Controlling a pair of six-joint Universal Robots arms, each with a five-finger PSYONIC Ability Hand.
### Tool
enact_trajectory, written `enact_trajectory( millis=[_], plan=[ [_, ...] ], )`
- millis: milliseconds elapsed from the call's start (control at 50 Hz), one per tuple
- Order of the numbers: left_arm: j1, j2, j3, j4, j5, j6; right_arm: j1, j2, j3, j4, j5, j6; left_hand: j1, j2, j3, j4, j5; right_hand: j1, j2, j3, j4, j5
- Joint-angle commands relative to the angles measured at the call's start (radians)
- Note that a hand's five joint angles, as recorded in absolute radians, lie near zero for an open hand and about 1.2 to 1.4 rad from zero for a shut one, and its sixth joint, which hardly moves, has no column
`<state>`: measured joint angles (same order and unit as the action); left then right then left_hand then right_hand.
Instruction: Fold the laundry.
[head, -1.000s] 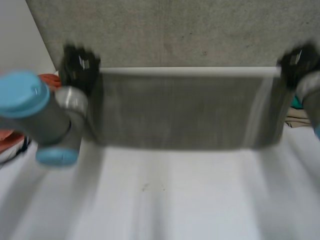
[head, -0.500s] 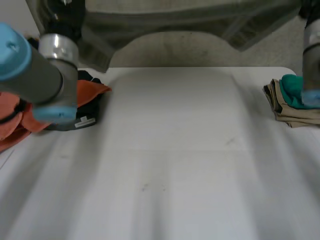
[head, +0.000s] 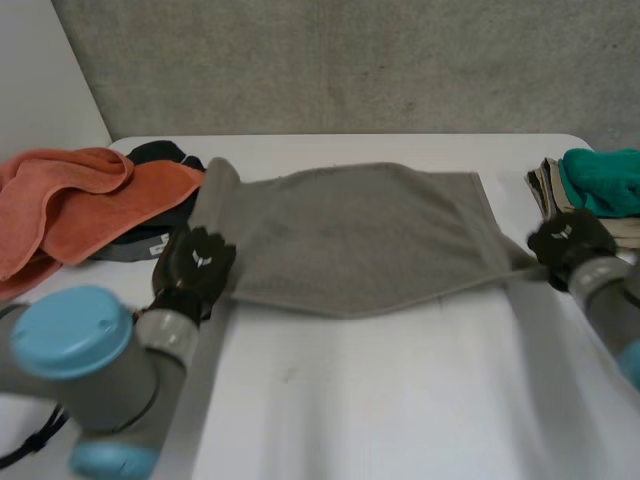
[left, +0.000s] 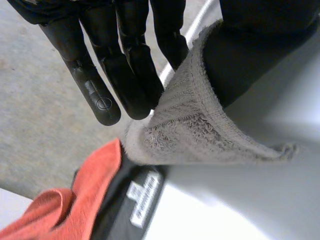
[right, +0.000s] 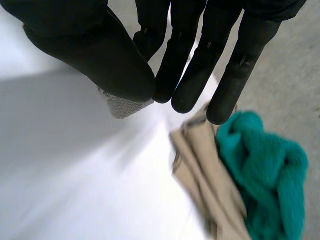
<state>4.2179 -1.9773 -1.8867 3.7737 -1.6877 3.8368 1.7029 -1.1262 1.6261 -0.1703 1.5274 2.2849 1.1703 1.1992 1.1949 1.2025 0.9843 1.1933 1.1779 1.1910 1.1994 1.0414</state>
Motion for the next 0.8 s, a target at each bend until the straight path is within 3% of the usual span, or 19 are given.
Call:
enact_trajectory(
  millis=[20,80,160,280,380,460,540,620,680,700,800],
  plan=[
    [-0.031,0.317,-0.224,-0.317,-0.006,0.040,-0.130,-0.300,0.228,0.319,-0.053,-0.254,0.226,0.197,0.201,0.194,0.237,0.203,0.218,0.205,0.197,0.180],
    [-0.056,0.386,-0.245,-0.510,-0.003,0.030,-0.198,-0.397,0.285,0.458,-0.064,-0.361,0.226,0.197,0.201,0.194,0.237,0.203,0.218,0.205,0.197,0.180],
    [-0.062,0.368,-0.240,-0.644,-0.001,0.029,-0.239,-0.422,0.290,0.466,-0.082,-0.395,0.226,0.197,0.201,0.194,0.237,0.203,0.218,0.205,0.197,0.180],
    [-0.055,0.279,-0.141,-0.595,-0.003,0.026,-0.226,-0.371,0.270,0.375,-0.098,-0.358,0.226,0.197,0.201,0.194,0.237,0.203,0.218,0.205,0.197,0.180],
    [-0.050,0.189,-0.031,-0.459,-0.004,0.029,-0.154,-0.180,0.160,0.243,-0.049,-0.274,0.226,0.197,0.201,0.194,0.237,0.203,0.218,0.205,0.197,0.180],
    [-0.050,0.129,0.024,-0.338,-0.009,0.041,-0.095,-0.115,0.079,0.184,0.008,-0.234,0.226,0.197,0.201,0.194,0.237,0.203,0.218,0.205,0.197,0.180],
    [-0.050,0.069,0.057,-0.249,-0.015,0.047,-0.077,-0.054,0.032,0.135,0.048,-0.226,0.100,0.071,0.076,0.068,0.112,0.203,0.218,0.205,0.197,0.180],
    [-0.052,0.051,0.044,-0.250,-0.033,0.052,-0.072,-0.038,0.031,0.124,0.054,-0.222,-0.307,-0.336,-0.331,-0.339,-0.295,0.203,0.218,0.205,0.197,0.180],
    [-0.055,0.057,0.025,-0.265,-0.064,0.061,-0.072,-0.038,0.038,0.121,0.051,-0.217,-0.442,-0.471,-0.467,-0.475,-0.431,0.203,0.218,0.205,0.197,0.180],
    [-0.056,0.070,0.011,-0.276,-0.096,0.064,-0.072,-0.038,0.040,0.121,0.051,-0.214,-0.603,-0.632,-0.628,-0.635,-0.591,0.203,0.218,0.205,0.197,0.180],
    [-0.052,0.169,-0.038,-0.327,-0.170,0.066,-0.077,-0.038,0.041,0.121,0.049,-0.190,-0.663,-0.692,-0.688,-0.695,-0.652,0.203,0.218,0.205,0.197,0.180]
  ],
)
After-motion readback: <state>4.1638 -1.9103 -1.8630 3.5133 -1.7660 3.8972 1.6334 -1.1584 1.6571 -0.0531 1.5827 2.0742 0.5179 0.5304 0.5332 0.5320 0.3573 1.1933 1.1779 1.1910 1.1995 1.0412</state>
